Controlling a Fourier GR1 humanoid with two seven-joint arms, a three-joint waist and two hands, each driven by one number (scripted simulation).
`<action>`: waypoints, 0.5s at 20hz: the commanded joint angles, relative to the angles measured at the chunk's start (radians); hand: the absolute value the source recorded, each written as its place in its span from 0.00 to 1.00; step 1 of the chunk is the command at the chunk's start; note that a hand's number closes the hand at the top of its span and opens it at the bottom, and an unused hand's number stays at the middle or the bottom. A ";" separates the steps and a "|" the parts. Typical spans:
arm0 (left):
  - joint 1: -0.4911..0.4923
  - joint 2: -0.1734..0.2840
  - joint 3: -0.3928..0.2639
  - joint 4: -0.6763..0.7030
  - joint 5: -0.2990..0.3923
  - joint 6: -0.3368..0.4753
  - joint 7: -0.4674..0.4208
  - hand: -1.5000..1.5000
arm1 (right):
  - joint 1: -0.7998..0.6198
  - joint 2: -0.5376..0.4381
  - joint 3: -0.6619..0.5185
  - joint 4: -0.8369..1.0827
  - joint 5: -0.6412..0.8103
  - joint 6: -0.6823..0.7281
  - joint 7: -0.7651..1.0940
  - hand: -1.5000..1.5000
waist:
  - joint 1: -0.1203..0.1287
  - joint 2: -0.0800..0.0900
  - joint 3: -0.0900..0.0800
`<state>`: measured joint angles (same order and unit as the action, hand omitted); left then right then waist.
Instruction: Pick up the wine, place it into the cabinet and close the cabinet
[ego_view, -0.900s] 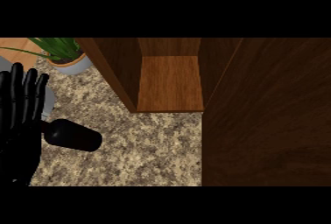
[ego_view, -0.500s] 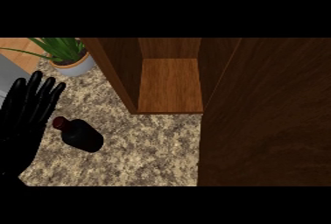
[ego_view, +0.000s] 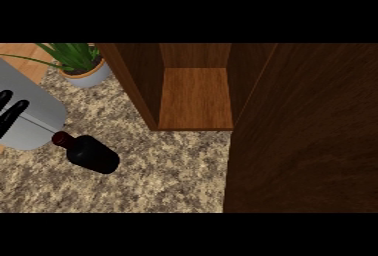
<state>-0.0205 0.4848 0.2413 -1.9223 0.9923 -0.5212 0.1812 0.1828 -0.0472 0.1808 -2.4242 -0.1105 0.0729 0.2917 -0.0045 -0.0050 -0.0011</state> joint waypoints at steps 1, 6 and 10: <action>0.002 0.111 0.110 0.051 0.203 -0.062 0.077 0.00 | 0.036 0.015 0.069 -0.091 0.029 -0.025 0.073 0.00 | 0.005 0.002 0.001; 0.031 0.146 0.149 0.040 0.290 -0.051 0.148 0.00 | -0.035 0.018 0.138 -0.203 0.103 -0.094 0.234 0.00 | 0.005 0.002 0.000; 0.034 0.187 0.180 -0.024 0.337 0.027 0.215 0.00 | -0.010 0.015 0.173 -0.210 0.114 -0.107 0.242 0.00 | 0.002 0.002 0.001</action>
<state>0.0310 0.6345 0.3993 -1.9233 1.2846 -0.5423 0.3424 0.1440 -0.0236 0.3209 -2.4874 -0.0295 -0.0130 0.4446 0.0014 -0.0036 -0.0006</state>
